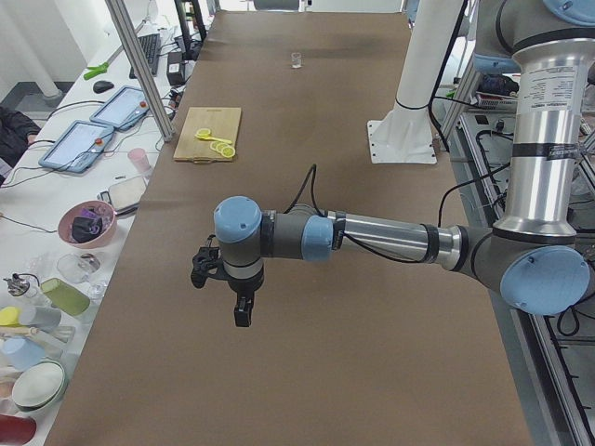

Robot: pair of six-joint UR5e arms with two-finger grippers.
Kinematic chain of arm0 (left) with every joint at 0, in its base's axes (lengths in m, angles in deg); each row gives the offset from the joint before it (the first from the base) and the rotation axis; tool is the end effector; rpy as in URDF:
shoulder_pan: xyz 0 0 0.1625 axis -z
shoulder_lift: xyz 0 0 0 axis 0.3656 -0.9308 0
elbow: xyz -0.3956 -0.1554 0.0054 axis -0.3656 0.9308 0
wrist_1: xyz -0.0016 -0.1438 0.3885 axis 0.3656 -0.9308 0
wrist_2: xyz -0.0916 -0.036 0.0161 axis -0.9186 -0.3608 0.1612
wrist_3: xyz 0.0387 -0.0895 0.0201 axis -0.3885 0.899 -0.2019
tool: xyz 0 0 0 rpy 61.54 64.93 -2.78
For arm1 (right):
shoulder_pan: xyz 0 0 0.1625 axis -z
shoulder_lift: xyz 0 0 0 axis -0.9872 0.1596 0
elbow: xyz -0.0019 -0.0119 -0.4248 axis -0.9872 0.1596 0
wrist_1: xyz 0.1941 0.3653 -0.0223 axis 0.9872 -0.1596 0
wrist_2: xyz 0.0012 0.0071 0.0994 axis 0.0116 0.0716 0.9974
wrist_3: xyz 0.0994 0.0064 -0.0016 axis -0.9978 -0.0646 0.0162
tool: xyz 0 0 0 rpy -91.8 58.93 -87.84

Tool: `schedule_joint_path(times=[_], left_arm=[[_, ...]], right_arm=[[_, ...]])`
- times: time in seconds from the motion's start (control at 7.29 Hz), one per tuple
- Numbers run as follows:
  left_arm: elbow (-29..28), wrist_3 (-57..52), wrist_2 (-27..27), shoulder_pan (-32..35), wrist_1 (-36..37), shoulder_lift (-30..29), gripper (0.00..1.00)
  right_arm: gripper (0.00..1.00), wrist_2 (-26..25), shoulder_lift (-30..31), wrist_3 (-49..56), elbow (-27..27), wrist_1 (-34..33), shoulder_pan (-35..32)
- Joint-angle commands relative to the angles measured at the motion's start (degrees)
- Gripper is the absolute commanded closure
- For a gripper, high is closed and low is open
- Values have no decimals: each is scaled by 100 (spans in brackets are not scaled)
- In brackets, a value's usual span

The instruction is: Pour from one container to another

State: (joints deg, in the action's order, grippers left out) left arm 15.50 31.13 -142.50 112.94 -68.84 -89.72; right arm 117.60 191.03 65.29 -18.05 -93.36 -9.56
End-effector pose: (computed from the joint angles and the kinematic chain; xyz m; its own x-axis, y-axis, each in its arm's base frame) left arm -0.0813 -0.4944 0.6073 0.7592 0.0303 -0.6502 0.0168 0.9977 0.0662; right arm 0.0713 -0.3968 0.6280 0.7598 -0.0293 0.6495 0.0238 0.9996 0.0173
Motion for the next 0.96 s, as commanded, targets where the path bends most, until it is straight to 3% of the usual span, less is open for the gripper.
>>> schedule_joint_path(times=[0.0,0.82], left_arm=[[26,0,0,0,-18,52,2],[122,0,0,-9,-45,62,2]], right_arm=[[0,0,0,0,7,4,3],[0,0,0,-9,24,4,3]])
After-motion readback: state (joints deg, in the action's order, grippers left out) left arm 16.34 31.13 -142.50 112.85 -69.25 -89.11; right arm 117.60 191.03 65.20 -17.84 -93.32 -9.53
